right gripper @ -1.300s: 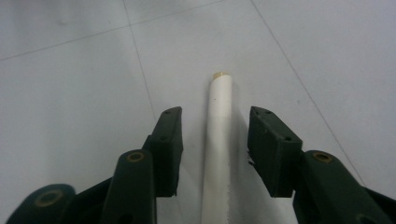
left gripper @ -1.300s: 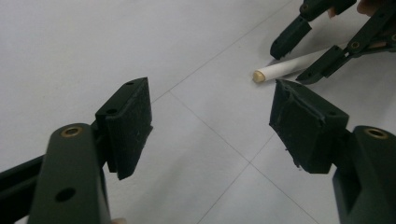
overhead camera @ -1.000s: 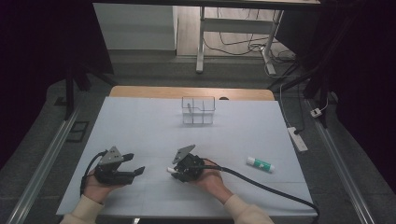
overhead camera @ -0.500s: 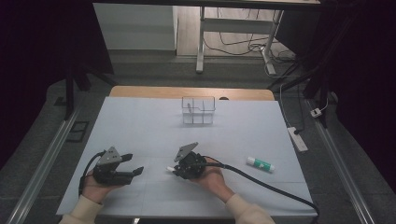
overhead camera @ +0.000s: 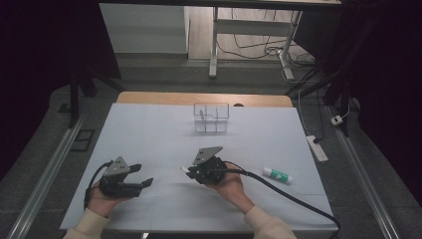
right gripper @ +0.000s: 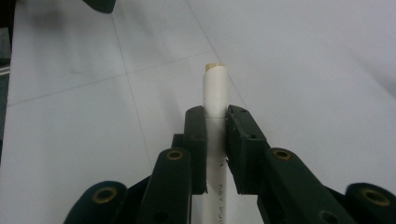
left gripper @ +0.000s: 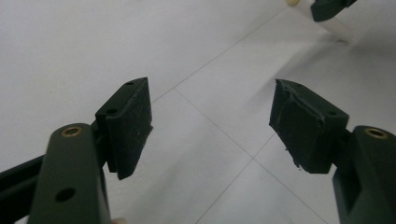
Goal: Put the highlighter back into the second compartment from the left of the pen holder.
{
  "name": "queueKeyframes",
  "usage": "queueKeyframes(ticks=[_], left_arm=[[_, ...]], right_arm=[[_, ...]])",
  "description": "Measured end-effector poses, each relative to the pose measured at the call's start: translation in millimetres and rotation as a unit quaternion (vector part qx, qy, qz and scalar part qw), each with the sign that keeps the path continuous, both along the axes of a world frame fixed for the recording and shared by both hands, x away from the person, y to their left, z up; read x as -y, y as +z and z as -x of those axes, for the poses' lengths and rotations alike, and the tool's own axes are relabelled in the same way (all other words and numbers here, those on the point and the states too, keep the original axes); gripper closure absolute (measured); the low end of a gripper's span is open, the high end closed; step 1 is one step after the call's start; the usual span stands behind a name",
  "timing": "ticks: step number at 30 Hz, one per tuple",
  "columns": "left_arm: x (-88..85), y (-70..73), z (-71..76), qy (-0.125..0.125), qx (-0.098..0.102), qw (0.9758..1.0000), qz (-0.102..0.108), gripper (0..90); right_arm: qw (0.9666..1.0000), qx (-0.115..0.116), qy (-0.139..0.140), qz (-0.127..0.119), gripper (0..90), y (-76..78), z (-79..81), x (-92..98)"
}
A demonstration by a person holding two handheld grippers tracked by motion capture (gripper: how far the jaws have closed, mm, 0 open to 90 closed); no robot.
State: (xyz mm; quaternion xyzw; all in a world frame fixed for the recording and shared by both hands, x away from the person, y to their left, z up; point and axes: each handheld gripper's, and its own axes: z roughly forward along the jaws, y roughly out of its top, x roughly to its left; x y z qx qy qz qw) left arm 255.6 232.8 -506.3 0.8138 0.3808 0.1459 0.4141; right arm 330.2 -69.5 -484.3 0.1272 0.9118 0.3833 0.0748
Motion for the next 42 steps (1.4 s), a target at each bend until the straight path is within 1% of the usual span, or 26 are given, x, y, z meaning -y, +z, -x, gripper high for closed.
queueKeyframes(ticks=[5, 8, 10, 11, 12, 15, 21, 27, 29, 31, 37, 42], left_arm=[[0.1, -0.1, -0.1, -0.001, 0.000, 1.0000, -0.001, 30.0], [0.3, -0.2, -0.2, -0.002, -0.001, 1.0000, -0.001, 30.0], [0.5, 0.0, -0.1, -0.002, 0.000, 1.0000, -0.001, 30.0], [0.5, 0.2, 0.0, -0.002, 0.000, 1.0000, -0.001, 30.0], [0.7, 0.2, 0.1, -0.002, 0.000, 1.0000, 0.000, 30.0], [0.7, 0.3, 0.2, -0.002, 0.000, 1.0000, 0.000, 30.0], [0.9, 0.1, 0.0, -0.003, 0.000, 1.0000, -0.002, 30.0], [0.6, 0.0, 0.0, -0.003, 0.000, 1.0000, -0.001, 30.0], [0.5, 0.0, 0.0, -0.002, 0.000, 1.0000, -0.001, 30.0], [0.5, 0.0, -0.1, -0.003, 0.000, 1.0000, -0.002, 30.0], [0.8, 0.1, 0.2, -0.002, 0.000, 1.0000, -0.001, 30.0], [0.9, 0.2, 0.3, -0.002, 0.000, 1.0000, -0.001, 30.0]], right_arm=[[0.9997, 0.009, -0.011, -0.019, 77.7, 7.2, -1.8, 6.3], [0.9994, 0.014, -0.018, -0.024, 77.7, 11.6, -2.6, 9.8], [0.9991, 0.017, -0.022, -0.033, 77.7, 14.3, -3.2, 12.1], [0.9989, 0.021, -0.026, -0.032, 77.7, 15.9, -3.4, 13.5], [0.9986, 0.021, -0.027, -0.040, 77.7, 16.7, -3.7, 14.5], [0.9977, 0.026, -0.034, -0.053, 77.7, 19.9, -4.8, 18.2], [0.9959, 0.031, -0.048, -0.071, 77.8, 25.5, -8.1, 25.8], [0.9936, 0.038, -0.064, -0.085, 77.8, 30.3, -11.3, 33.3], [0.9932, 0.039, -0.068, -0.086, 77.8, 31.4, -12.6, 35.7], [0.9922, 0.040, -0.072, -0.093, 77.7, 31.6, -13.7, 37.4], [0.9906, 0.047, -0.082, -0.099, 77.7, 34.9, -16.4, 43.1], [0.9882, 0.054, -0.092, -0.110, 77.8, 39.0, -18.9, 48.1]])
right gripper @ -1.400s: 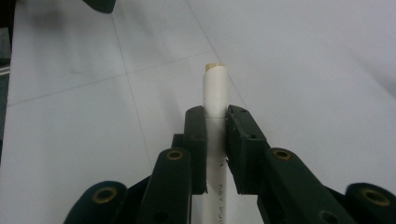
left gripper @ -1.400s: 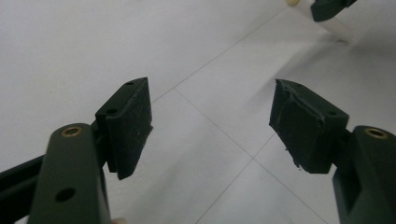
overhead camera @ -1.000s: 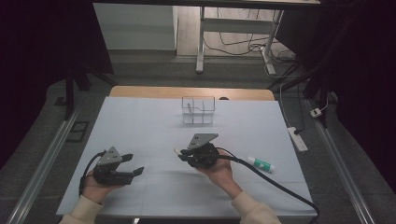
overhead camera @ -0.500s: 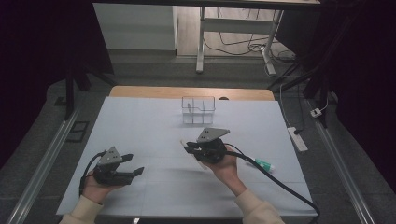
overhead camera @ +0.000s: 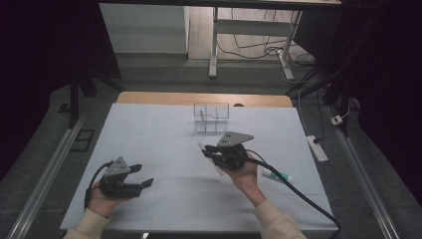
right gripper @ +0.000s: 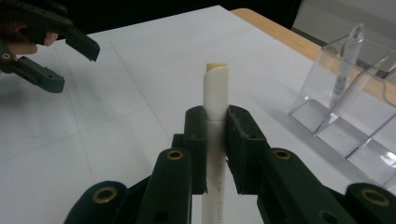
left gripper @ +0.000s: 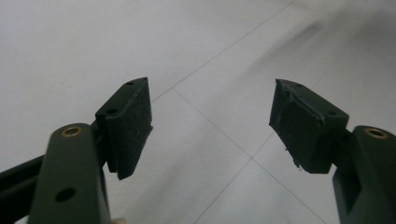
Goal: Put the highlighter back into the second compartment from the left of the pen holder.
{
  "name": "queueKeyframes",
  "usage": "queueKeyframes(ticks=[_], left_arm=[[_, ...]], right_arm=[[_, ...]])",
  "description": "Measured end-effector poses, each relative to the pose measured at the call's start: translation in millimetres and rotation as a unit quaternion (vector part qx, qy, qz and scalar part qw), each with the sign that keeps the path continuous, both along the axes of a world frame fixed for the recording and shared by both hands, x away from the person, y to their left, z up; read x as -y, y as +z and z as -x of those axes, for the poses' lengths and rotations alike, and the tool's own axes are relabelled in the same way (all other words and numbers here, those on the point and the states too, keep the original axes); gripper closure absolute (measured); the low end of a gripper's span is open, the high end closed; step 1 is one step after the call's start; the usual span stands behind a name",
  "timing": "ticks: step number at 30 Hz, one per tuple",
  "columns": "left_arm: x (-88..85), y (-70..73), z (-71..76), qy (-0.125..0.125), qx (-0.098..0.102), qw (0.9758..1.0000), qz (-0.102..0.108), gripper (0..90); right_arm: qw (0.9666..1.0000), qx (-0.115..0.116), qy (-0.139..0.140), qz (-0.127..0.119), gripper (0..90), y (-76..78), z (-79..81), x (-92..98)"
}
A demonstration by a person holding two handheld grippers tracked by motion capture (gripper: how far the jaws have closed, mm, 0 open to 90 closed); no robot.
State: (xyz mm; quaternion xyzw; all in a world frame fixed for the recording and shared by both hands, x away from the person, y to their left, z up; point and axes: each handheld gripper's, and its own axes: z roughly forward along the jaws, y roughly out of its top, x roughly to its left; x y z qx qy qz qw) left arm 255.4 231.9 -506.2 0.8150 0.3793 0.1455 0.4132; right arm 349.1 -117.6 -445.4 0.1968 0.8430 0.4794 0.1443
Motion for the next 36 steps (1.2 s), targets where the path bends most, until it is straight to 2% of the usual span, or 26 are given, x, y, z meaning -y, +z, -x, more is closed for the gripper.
queueKeyframes(ticks=[11, 16, 19, 21, 28, 36], left_arm=[[1.8, 0.3, 0.6, -0.001, 0.000, 1.0000, 0.002, 30.0], [1.2, 1.4, 0.8, 0.001, 0.000, 1.0000, 0.006, 30.0], [1.0, 0.9, 0.7, 0.001, -0.001, 1.0000, 0.006, 30.0], [0.7, 0.5, 0.5, 0.001, -0.002, 1.0000, 0.006, 29.9], [1.2, 0.2, 0.4, -0.003, -0.002, 1.0000, 0.006, 29.9], [2.2, -0.7, -0.1, -0.004, -0.005, 1.0000, 0.005, 29.9]], right_arm=[[0.9998, 0.009, -0.013, -0.013, 77.8, 3.7, -4.7, 5.6], [0.9993, 0.015, -0.022, -0.027, 77.8, 8.1, -9.0, 8.2], [0.9984, 0.013, -0.031, -0.045, 77.8, 11.9, -14.8, 11.0], [0.9979, 0.015, -0.040, -0.049, 77.8, 14.3, -20.2, 13.8], [0.9953, -0.004, -0.061, -0.076, 77.8, 18.3, -40.9, 22.3], [0.9929, 0.004, -0.073, -0.094, 77.7, 28.8, -51.9, 25.8]])
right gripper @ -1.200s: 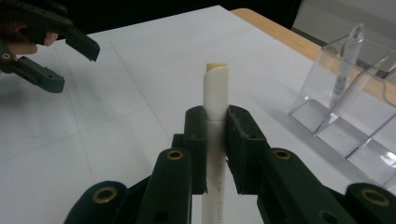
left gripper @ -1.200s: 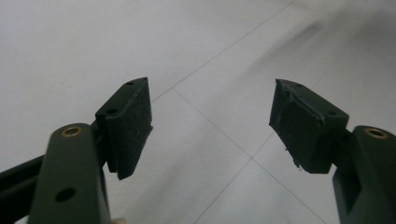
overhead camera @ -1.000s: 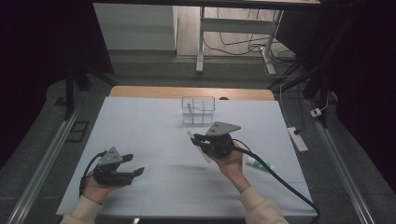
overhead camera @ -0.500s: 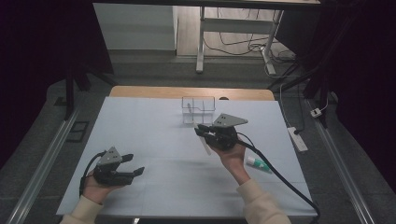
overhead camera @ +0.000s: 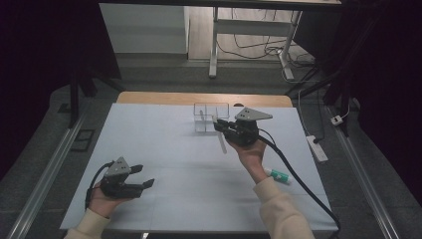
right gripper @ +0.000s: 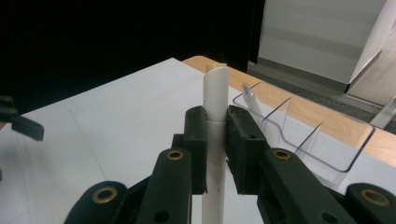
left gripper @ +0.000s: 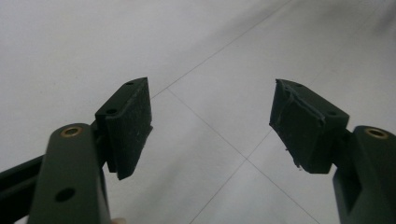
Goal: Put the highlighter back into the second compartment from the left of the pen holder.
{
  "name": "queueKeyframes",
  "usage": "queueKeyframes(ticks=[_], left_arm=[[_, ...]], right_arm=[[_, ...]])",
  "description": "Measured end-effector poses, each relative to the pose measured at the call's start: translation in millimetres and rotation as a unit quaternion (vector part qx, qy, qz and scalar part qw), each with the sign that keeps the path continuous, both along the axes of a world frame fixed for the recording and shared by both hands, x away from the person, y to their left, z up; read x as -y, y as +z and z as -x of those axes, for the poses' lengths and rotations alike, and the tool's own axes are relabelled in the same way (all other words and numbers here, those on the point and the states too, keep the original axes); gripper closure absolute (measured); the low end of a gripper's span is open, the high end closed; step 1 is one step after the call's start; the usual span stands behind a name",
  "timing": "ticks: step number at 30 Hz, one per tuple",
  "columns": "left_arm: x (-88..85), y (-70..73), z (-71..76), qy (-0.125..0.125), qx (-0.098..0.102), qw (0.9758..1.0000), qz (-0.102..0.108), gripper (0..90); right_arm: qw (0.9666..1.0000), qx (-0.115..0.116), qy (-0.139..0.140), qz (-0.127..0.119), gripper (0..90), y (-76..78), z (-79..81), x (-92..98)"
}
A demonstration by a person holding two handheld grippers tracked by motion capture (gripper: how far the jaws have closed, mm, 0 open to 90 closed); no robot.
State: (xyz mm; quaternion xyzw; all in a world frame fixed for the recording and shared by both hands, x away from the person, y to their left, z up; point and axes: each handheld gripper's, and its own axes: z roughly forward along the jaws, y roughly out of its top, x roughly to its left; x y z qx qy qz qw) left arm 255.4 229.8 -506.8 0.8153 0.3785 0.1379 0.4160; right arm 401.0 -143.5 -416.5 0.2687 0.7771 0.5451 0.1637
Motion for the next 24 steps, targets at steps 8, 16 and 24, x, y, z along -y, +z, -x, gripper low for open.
queueKeyframes(ticks=[8, 16, 24], left_arm=[[0.1, -0.4, -0.1, -0.001, 0.000, 1.0000, -0.001, 29.8], [-1.3, -0.8, -0.6, 0.000, -0.001, 1.0000, 0.000, 29.8], [-1.6, -1.8, -1.1, -0.001, -0.005, 1.0000, 0.001, 29.6]], right_arm=[[0.9999, 0.003, -0.006, -0.012, 77.8, 7.6, -11.3, 0.6], [0.9997, 0.005, -0.012, -0.022, 77.7, 14.6, -21.6, 0.3], [0.9990, 0.003, -0.020, -0.039, 77.8, 19.7, -35.5, -1.8]])
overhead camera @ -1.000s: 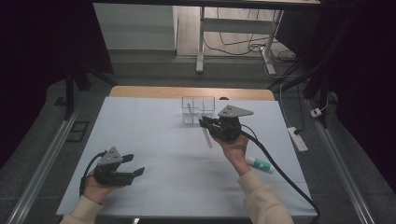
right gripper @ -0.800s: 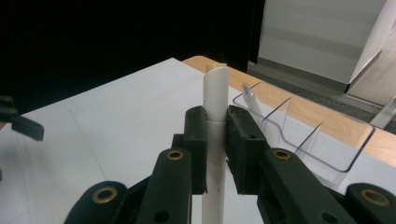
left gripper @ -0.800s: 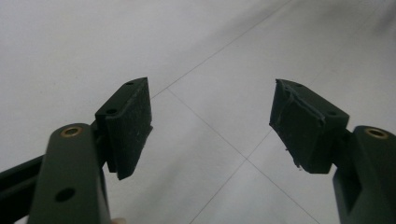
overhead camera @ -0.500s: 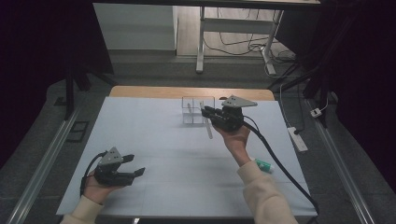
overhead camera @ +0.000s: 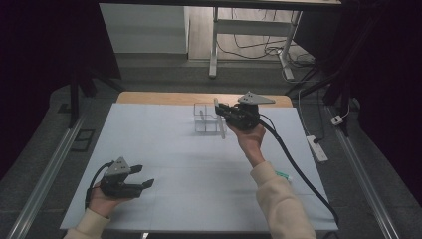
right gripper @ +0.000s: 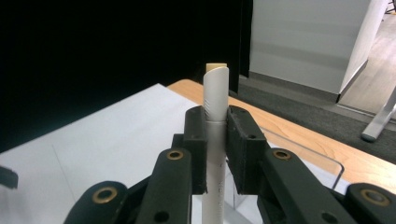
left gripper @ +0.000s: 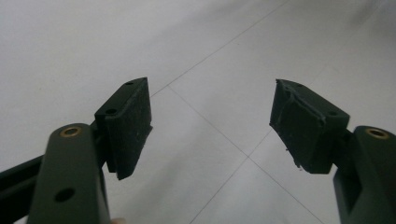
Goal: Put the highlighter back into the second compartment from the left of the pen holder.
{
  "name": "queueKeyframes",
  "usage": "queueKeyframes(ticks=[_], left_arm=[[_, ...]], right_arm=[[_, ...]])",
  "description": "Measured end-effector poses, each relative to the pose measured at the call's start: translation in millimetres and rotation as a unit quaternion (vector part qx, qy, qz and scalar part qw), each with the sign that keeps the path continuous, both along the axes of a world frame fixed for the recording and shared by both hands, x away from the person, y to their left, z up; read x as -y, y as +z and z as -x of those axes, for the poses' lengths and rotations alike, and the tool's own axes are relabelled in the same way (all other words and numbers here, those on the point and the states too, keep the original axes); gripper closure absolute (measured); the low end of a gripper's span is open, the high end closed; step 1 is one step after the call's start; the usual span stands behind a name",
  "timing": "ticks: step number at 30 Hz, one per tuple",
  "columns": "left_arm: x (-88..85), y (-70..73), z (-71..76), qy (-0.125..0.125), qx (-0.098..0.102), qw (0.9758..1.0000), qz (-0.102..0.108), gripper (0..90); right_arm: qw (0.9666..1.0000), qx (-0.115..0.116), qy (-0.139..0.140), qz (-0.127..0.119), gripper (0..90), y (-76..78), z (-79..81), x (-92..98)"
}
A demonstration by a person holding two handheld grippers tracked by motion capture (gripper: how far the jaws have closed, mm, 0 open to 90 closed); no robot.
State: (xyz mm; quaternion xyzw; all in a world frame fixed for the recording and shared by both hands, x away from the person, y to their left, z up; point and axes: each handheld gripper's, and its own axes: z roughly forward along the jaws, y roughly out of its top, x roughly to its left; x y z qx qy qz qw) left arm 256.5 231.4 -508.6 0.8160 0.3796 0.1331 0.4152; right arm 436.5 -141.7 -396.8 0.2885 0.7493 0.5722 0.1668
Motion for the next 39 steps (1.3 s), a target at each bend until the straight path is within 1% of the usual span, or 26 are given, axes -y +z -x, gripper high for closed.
queueKeyframes(ticks=[3, 6, 10, 18, 24, 28, 33, 35, 39], left_arm=[[0.3, -0.2, 0.1, -0.001, -0.001, 1.0000, 0.000, 29.6], [0.3, -0.3, 0.2, -0.003, -0.001, 1.0000, -0.002, 29.6], [-0.1, -0.9, -0.2, -0.003, -0.002, 1.0000, -0.001, 29.5], [0.4, -1.2, -0.7, -0.005, -0.004, 1.0000, 0.000, 29.5], [0.0, -1.2, -0.9, -0.004, -0.004, 1.0000, 0.000, 29.5], [0.3, -1.2, -0.7, -0.005, -0.005, 1.0000, 0.001, 29.4], [-0.2, -1.2, -0.7, -0.004, -0.004, 1.0000, 0.001, 29.4], [-0.8, -1.3, -0.8, -0.004, -0.004, 1.0000, 0.002, 29.4], [-1.1, -1.7, -1.1, -0.003, -0.005, 1.0000, 0.003, 29.4]], right_arm=[[1.0000, -0.003, -0.005, -0.006, 77.7, 1.0, -6.3, -1.8], [1.0000, -0.002, -0.008, -0.005, 77.8, 3.2, -10.9, -3.8], [0.9998, -0.002, -0.009, -0.019, 77.7, 5.3, -16.3, -5.2], [0.9997, -0.002, -0.016, -0.016, 77.7, 4.2, -24.9, -9.4], [0.9996, 0.005, -0.015, -0.024, 77.8, 10.6, -27.5, -13.1], [0.9995, 0.009, -0.021, -0.022, 77.7, 13.5, -33.0, -13.4], [0.9992, 0.009, -0.030, -0.025, 77.7, 12.4, -41.8, -14.6], [0.9990, 0.007, -0.032, -0.030, 77.7, 11.0, -45.9, -15.2], [0.9990, 0.006, -0.037, -0.027, 77.7, 8.0, -54.4, -18.2]])
